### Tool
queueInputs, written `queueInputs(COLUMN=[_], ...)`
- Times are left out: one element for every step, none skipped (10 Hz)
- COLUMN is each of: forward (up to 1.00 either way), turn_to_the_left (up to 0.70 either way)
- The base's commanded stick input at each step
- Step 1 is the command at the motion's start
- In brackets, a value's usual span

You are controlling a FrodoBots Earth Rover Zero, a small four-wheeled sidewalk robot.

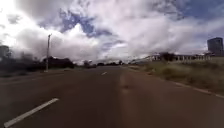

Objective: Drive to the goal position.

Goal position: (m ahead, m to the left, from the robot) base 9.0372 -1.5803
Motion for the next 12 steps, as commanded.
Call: queueInputs(forward=[0.7, 0.7, 0.7, 0.7, 0.7, 0.7, 0.7, 0.7, 0.7, 0.7, 0.7, 0.7], turn_to_the_left=[0.0, 0.0, 0.0, 0.0, 0.0, 0.0, 0.0, 0.0, 0.0, 0.0, -0.35, -0.35])
